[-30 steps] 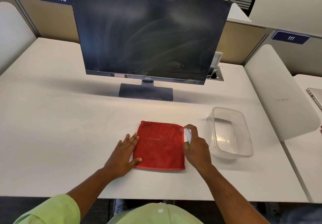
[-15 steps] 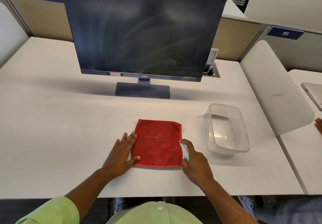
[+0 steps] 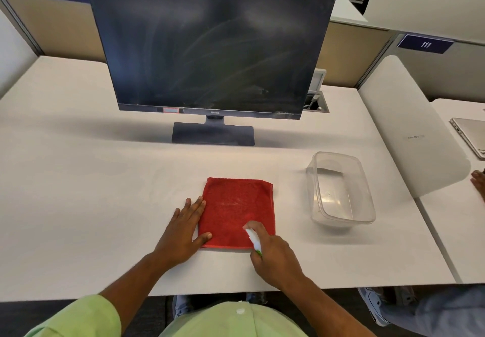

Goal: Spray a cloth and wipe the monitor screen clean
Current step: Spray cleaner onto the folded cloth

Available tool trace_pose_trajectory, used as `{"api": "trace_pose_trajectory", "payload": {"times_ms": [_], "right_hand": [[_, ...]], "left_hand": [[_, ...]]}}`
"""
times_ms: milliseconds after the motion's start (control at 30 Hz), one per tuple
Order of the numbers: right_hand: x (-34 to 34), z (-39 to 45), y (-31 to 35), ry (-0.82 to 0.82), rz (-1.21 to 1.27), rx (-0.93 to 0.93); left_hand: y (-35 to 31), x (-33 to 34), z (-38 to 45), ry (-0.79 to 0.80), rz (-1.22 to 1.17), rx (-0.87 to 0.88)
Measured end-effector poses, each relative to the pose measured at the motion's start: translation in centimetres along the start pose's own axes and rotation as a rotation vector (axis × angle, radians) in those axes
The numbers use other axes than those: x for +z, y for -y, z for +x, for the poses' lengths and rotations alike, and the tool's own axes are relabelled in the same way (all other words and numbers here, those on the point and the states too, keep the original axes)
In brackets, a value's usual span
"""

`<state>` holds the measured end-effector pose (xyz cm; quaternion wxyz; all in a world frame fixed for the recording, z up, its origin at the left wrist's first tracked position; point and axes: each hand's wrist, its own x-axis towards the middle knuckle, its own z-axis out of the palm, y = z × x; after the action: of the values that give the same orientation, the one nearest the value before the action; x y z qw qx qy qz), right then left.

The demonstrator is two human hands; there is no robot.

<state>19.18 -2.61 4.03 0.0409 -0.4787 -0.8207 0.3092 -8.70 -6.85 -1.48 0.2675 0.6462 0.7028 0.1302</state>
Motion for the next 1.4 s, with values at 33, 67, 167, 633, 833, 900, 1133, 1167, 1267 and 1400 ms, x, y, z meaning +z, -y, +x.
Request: {"api": "trace_pose_trajectory", "payload": {"times_ms": [33, 67, 167, 633, 833, 900, 1133, 1167, 1267, 1400], "right_hand": [[0.0, -0.1, -0.1, -0.009, 0.012, -0.002], [-0.1, -0.1, -0.1, -0.023, 0.033, -0.006], [-0.9, -0.2, -0.5, -0.104, 0.144, 0.018], [-14.7, 5.0, -3.3, -0.801, 0.546, 0.221], [-18.0, 7.3, -6.1, -0.833, 0.537, 0.29], [-17.3, 7.6, -6.1, -0.824, 0.526, 0.286], [-13.1, 8.9, -3.8, -0.729, 0.473, 0.151], [-12.6, 9.3, -3.4, -0.699, 0.445, 0.154], [-11.5, 10.6, -2.5, -0.638, 0.413, 0.191], [-10.7, 11.9, -2.3, -0.576, 0.317, 0.257]], "left_hand": [[-0.1, 0.0, 0.0, 0.002, -0.001, 0.0], [-0.1, -0.1, 0.0, 0.005, -0.002, 0.0], [-0.2, -0.3, -0.1, 0.008, -0.012, -0.006], [-3.3, -1.4, 1.0, -0.219, 0.03, -0.129], [-4.7, -1.1, 1.8, -0.198, 0.087, -0.106], [-4.9, -0.7, 1.9, -0.192, 0.07, -0.114], [-6.4, -0.5, 2.6, -0.248, -0.002, -0.35], [-6.6, -0.5, 2.8, -0.255, -0.011, -0.375], [-7.0, -0.6, 3.3, -0.24, -0.067, -0.473], [-7.0, -0.8, 3.8, -0.228, -0.156, -0.574]]}}
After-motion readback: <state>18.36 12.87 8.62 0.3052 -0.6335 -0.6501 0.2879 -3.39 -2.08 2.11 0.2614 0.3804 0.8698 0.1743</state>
